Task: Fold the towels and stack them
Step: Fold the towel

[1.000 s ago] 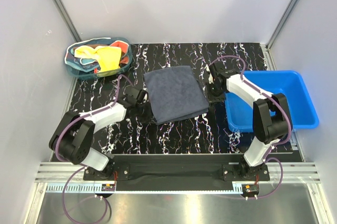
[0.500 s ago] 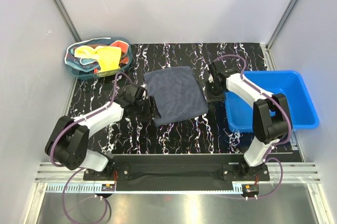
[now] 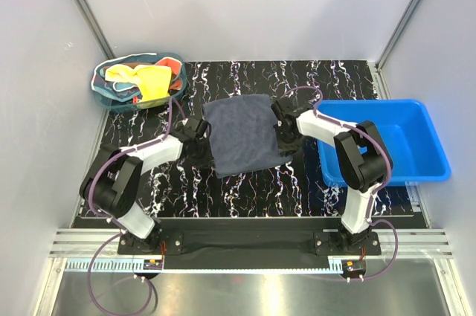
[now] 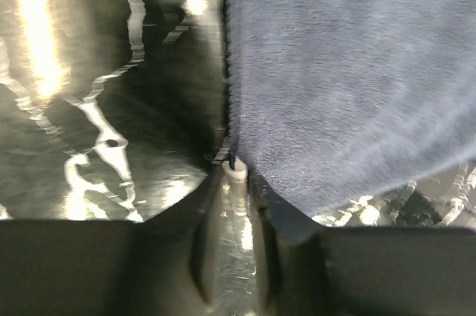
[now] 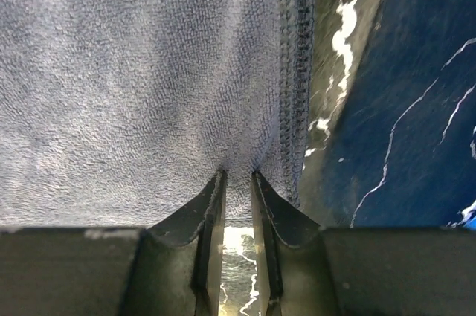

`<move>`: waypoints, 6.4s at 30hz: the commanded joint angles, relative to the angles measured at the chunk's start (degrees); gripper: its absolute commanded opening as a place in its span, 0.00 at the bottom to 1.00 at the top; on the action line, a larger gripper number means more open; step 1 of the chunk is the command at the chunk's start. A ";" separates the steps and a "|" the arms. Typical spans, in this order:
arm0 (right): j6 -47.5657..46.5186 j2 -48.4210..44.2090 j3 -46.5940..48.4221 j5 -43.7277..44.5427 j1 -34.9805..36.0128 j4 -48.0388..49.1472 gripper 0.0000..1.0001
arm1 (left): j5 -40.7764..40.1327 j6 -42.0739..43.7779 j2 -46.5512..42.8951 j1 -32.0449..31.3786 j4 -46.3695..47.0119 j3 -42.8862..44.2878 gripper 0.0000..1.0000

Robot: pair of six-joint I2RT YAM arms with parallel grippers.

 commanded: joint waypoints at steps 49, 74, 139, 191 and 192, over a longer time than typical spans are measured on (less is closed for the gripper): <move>6.20 22.53 41.12 -3.83 -9.55 -4.93 0.43 | 7.95 23.81 38.41 13.93 -5.09 54.97 0.51; -1.60 19.29 33.40 -0.65 -10.87 9.29 0.00 | 5.84 23.11 43.78 14.63 -7.29 60.69 0.00; -18.41 29.41 49.32 -23.17 -15.88 1.99 0.00 | 16.39 32.69 51.87 17.45 -18.72 75.11 0.00; -8.21 16.82 26.27 3.91 -7.44 26.79 0.22 | 16.30 29.17 49.06 17.36 -15.03 69.75 0.06; -8.03 17.09 26.54 4.00 -7.53 26.45 0.21 | 16.13 29.17 48.88 17.45 -15.03 69.75 0.09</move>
